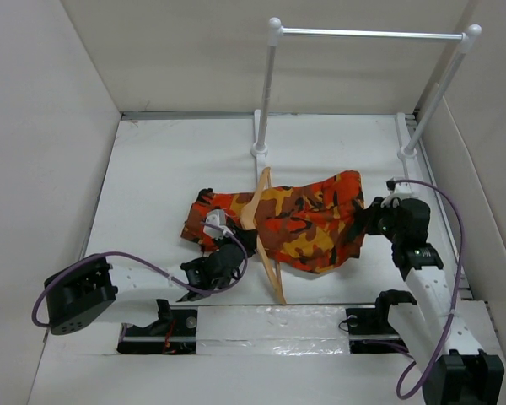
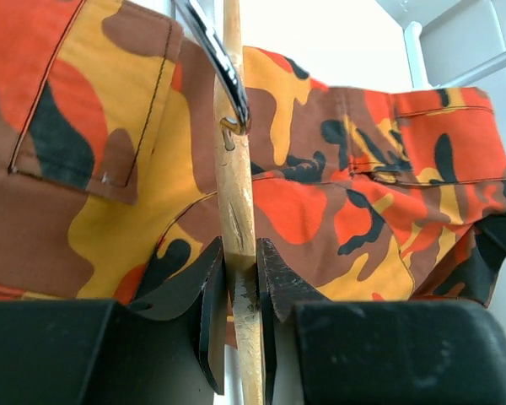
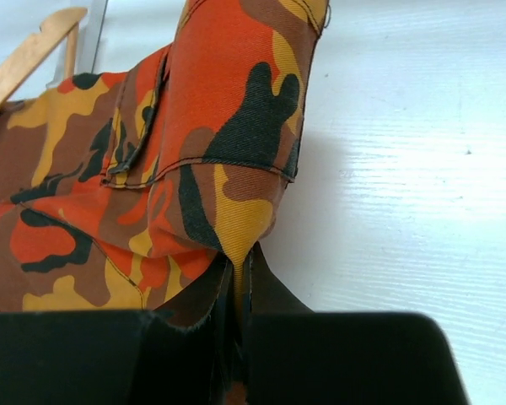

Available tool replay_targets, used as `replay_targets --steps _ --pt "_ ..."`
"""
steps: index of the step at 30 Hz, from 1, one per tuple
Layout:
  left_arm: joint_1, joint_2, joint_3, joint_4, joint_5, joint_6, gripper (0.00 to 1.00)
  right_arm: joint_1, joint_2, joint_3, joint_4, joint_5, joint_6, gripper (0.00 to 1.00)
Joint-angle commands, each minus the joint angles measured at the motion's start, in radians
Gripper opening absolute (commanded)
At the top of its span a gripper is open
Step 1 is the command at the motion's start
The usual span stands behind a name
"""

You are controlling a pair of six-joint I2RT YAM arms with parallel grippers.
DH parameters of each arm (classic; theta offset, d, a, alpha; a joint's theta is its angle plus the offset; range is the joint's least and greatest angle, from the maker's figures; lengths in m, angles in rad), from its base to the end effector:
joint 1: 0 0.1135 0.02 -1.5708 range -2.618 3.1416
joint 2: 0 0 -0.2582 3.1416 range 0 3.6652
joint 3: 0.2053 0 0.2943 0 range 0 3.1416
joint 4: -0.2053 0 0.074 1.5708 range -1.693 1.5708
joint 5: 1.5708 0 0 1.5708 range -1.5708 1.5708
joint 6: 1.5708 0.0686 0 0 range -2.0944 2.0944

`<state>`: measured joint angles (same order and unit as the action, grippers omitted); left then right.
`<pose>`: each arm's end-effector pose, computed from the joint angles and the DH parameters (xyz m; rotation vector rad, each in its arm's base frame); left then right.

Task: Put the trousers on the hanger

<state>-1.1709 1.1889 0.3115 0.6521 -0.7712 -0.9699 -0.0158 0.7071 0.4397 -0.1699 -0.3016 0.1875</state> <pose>0.1508 -0.2339 0.1423 -0.3823 1.7735 -0.8705 0.2441 0.0165 0.2039 0.0106 2.0108 0.4122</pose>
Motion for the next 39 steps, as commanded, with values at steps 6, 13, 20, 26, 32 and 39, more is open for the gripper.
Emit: replay_targets --steps 6,13,20,26,32,39 --pt "-0.032 0.018 0.107 0.015 -0.023 0.191 0.0 -0.01 0.025 -0.028 0.132 -0.056 -0.023 0.0" --pt "-0.041 0.02 0.216 -0.048 -0.062 0.246 0.0 -0.01 0.019 -0.055 0.093 0.001 -0.051 0.0" --pt "-0.093 -0.035 0.394 -0.231 -0.036 0.344 0.0 0.112 -0.15 0.154 -0.186 0.087 -0.123 0.74" --pt "-0.093 -0.043 0.486 -0.262 -0.014 0.373 0.0 0.435 -0.17 0.134 -0.006 -0.013 0.1 0.0" --pt "-0.102 -0.061 0.569 -0.318 -0.02 0.415 0.0 0.841 -0.187 0.165 0.038 0.382 0.21 0.03" --pt "-0.102 -0.061 0.685 -0.374 0.021 0.442 0.0 1.152 0.032 0.191 0.21 0.569 0.291 0.79"
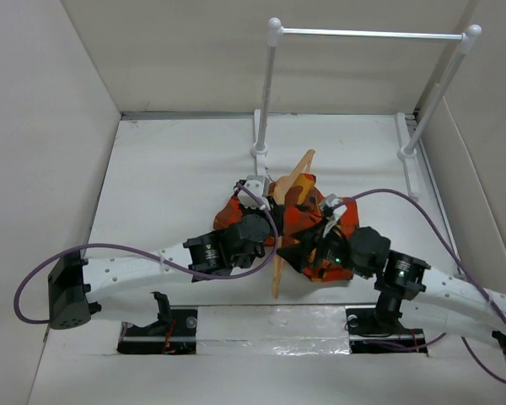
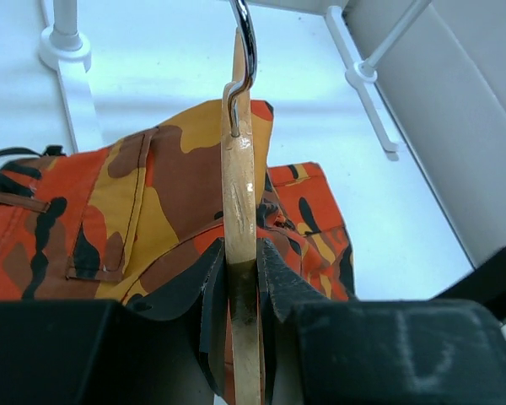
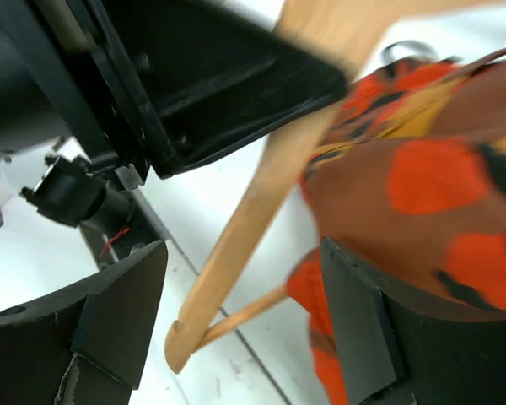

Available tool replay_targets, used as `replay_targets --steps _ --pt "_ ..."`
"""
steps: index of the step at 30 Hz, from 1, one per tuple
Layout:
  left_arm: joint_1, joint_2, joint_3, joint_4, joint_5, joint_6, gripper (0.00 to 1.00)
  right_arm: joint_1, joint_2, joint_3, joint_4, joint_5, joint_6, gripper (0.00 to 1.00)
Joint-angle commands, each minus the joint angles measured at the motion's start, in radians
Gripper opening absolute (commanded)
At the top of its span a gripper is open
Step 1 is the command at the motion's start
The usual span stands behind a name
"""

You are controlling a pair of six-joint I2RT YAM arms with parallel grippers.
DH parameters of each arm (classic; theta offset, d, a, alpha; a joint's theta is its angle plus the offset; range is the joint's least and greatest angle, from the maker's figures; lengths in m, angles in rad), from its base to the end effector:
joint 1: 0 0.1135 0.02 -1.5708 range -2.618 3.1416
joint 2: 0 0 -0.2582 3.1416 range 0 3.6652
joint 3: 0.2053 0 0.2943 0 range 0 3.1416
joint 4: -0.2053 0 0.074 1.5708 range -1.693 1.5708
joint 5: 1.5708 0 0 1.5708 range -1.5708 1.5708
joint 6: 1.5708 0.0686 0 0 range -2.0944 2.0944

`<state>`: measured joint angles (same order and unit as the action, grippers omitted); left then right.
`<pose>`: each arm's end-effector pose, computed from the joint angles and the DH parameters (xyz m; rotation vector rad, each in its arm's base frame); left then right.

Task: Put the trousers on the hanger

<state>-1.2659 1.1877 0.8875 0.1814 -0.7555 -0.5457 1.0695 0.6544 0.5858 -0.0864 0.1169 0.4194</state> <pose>0.1468 -0.3097 0.3104 0.0366 1.7096 -0.7318 0.1258 0.2129 0.2888 -0.4971 1.7617 0.9815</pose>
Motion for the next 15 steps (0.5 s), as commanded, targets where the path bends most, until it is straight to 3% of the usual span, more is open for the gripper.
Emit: replay_targets --steps 1,5,15 --pt "-0.007 -0.06 0.116 0.086 0.005 0.016 0.0 0.09 0.134 0.054 0.131 0.185 0.067 0.79" --pt "-0.007 -0.06 0.156 0.014 0.019 0.003 0.0 0.121 0.195 0.069 0.151 0.316 0.093 0.78" --pt "-0.007 -0.057 0.22 -0.05 0.067 -0.014 0.0 0.121 0.287 0.071 0.327 0.254 0.119 0.52"
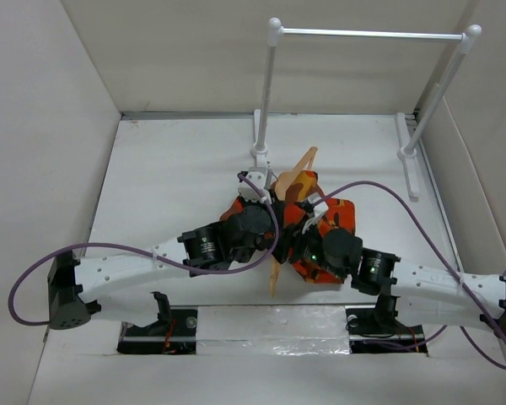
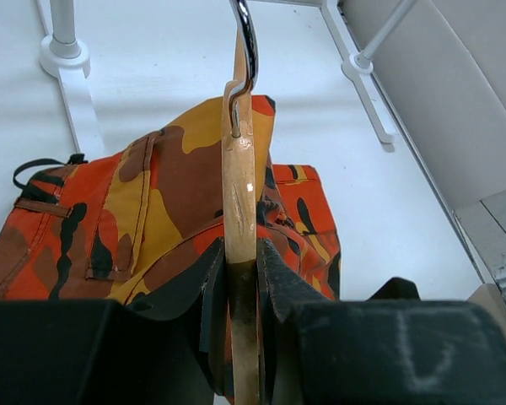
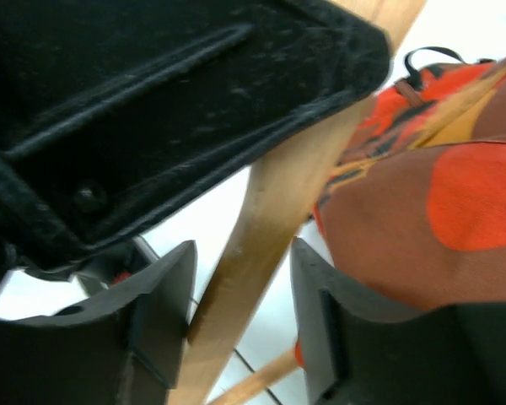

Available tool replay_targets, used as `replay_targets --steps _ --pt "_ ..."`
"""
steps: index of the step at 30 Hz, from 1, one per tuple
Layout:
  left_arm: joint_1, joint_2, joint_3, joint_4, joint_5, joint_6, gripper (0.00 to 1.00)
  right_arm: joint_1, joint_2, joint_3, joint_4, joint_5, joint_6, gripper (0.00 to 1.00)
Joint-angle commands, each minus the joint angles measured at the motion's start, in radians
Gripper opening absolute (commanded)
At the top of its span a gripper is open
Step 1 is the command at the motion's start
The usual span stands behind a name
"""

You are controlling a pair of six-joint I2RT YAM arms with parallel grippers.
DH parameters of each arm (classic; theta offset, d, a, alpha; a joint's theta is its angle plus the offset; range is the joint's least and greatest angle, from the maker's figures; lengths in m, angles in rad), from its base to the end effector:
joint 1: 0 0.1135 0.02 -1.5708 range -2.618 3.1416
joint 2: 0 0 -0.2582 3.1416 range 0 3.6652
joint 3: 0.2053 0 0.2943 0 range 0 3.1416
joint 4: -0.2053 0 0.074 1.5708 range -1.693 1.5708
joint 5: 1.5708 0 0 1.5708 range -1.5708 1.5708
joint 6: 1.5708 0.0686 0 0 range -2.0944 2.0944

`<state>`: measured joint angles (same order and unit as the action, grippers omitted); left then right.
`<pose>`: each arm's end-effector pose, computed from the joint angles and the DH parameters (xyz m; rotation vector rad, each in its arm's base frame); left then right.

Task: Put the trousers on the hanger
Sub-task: Place the trousers on the hanger, then place the hanger at the clothesline.

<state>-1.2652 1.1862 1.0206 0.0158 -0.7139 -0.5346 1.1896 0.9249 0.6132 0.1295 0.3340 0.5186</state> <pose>0.1456 -0.3123 0.3457 0.0952 1.7356 -0.7317 0.1302 0.2643 0.2633 -0.3588 1.8067 0.9431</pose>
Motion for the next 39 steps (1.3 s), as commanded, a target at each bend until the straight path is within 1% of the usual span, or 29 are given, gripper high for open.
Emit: replay_targets --steps 1,2,3,5,6,8,9,11,13,14,16,17,19,20,24,25,28,29,35,39 --pt "-0.008 -0.054 0.088 0.119 0.033 -0.028 0.0 0.001 0.02 0.043 0.122 0.036 0.021 0.5" --pt "-0.008 -0.053 0.087 0.125 0.04 -0.031 0.0 0.001 0.02 0.042 0.128 0.037 0.033 0.45" --pt "-0.008 -0.053 0.088 0.128 0.042 -0.033 0.0 0.001 0.019 0.037 0.13 0.043 0.044 0.33" --pt "-0.008 -0.056 0.085 0.139 0.051 -0.038 0.0 0.001 0.006 0.019 0.168 0.045 0.057 0.26" --pt "-0.008 -0.059 0.078 0.15 0.054 -0.042 0.0 0.001 -0.001 -0.002 0.18 0.046 0.066 0.16" --pt "-0.008 -0.057 0.076 0.17 0.057 -0.041 0.0 0.001 -0.029 -0.024 0.217 0.043 0.092 0.1" --pt "-0.008 -0.054 0.082 0.173 0.059 -0.035 0.0 0.001 -0.029 -0.042 0.217 0.043 0.099 0.05" --pt "-0.008 -0.048 0.088 0.19 0.074 -0.019 0.0 0.001 -0.069 -0.056 0.255 0.043 0.124 0.01" --pt "-0.008 -0.043 0.107 0.199 0.08 -0.001 0.0 0.001 -0.093 -0.075 0.269 0.054 0.149 0.0" --pt "-0.008 -0.036 0.116 0.208 0.085 0.007 0.03 0.001 -0.106 -0.082 0.301 0.056 0.156 0.0" --pt "-0.008 -0.025 0.148 0.21 0.09 0.039 0.16 0.001 -0.135 -0.087 0.309 0.062 0.165 0.0" --pt "-0.008 -0.019 0.162 0.21 0.1 0.051 0.25 0.001 -0.141 -0.083 0.311 0.062 0.172 0.0" --pt "-0.008 -0.016 0.182 0.22 0.117 0.067 0.34 0.001 -0.153 -0.073 0.306 0.062 0.17 0.0" --pt "-0.008 -0.014 0.188 0.231 0.131 0.082 0.42 0.001 -0.158 -0.073 0.311 0.062 0.175 0.0" --pt "-0.008 -0.03 0.228 0.233 0.14 0.128 0.54 -0.024 -0.184 -0.084 0.325 0.053 0.187 0.0" --pt "-0.008 -0.03 0.233 0.233 0.143 0.137 0.57 -0.036 -0.19 -0.084 0.323 0.043 0.192 0.0" --pt "-0.008 -0.03 0.265 0.225 0.134 0.179 0.57 -0.097 -0.192 -0.095 0.344 -0.018 0.204 0.0" --pt "-0.008 -0.066 0.275 0.202 0.123 0.186 0.63 -0.134 -0.193 -0.098 0.357 -0.032 0.215 0.0" --pt "-0.008 -0.114 0.276 0.194 0.087 0.229 0.64 -0.257 -0.202 -0.138 0.467 -0.173 0.261 0.0" --pt "-0.008 -0.154 0.248 0.177 0.065 0.236 0.64 -0.363 -0.225 -0.127 0.484 -0.269 0.279 0.0"
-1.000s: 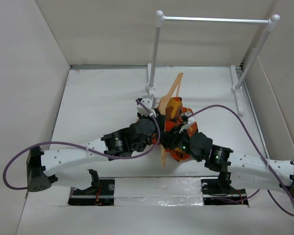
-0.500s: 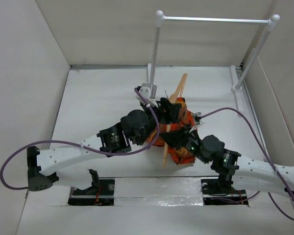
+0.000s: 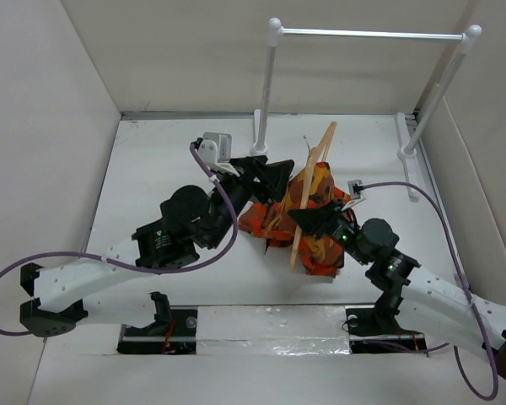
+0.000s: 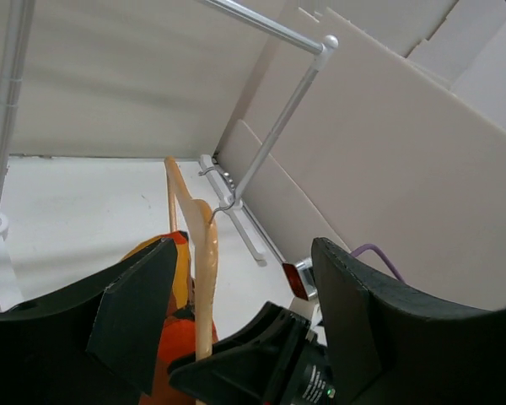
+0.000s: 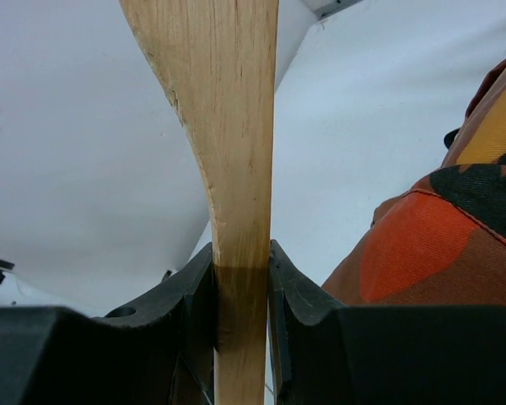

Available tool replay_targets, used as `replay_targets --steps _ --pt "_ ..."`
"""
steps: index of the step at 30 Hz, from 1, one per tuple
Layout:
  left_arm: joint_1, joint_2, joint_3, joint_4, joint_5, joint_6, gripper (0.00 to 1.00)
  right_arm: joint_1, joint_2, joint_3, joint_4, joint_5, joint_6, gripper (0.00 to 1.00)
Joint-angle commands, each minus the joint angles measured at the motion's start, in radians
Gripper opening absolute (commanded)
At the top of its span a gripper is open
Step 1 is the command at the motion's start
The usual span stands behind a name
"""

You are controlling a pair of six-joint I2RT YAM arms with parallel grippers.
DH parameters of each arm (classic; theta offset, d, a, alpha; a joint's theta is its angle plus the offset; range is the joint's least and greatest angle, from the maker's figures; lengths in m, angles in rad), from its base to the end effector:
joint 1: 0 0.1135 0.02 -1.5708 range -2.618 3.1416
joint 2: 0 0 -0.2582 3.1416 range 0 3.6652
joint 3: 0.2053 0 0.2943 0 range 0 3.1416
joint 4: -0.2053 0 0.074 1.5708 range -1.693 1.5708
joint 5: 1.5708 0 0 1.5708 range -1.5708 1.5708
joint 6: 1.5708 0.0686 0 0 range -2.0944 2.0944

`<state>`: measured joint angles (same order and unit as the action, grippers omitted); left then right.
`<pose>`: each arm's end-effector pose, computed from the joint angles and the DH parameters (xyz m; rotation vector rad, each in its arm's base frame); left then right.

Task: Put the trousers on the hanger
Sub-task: Place the hanger at the clothesline.

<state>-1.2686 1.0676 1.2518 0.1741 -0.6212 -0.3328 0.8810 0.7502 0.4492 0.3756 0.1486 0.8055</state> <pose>0.1242 -0.2643 0.4970 0.0463 1.3468 -0.9928 0.1768 0.1983 0.2720 0.0689 1.6275 1.2263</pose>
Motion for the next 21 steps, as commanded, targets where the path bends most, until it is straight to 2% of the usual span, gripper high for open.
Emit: replay_targets --steps 1,4,5,7,10,15,19,21 --pt "-0.005 -0.044 -0.003 0.025 -0.028 0.038 0.62 -0.107 -0.075 0.043 0.233 -0.108 -0.005 0.0" --pt "-0.005 -0.078 -0.043 -0.008 -0.034 0.037 0.55 -0.204 -0.109 0.107 0.155 -0.168 -0.022 0.0" --pt "-0.005 -0.105 -0.066 -0.008 -0.035 0.029 0.5 -0.28 -0.109 0.13 0.122 -0.19 -0.026 0.0" --pt "-0.005 -0.138 -0.139 -0.002 -0.032 0.014 0.47 -0.367 -0.104 0.192 0.109 -0.269 -0.02 0.0" --pt "-0.005 -0.227 -0.239 -0.022 -0.006 -0.038 0.41 -0.599 -0.036 0.281 0.114 -0.383 0.017 0.0" --pt "-0.005 -0.308 -0.379 -0.059 0.023 -0.109 0.41 -0.811 0.136 0.405 0.195 -0.546 0.093 0.0" --pt "-0.005 -0.356 -0.466 -0.102 0.0 -0.153 0.41 -0.896 0.313 0.514 0.304 -0.696 0.159 0.0" --pt "-0.005 -0.386 -0.491 -0.116 0.0 -0.173 0.41 -0.912 0.371 0.577 0.358 -0.716 0.194 0.0"
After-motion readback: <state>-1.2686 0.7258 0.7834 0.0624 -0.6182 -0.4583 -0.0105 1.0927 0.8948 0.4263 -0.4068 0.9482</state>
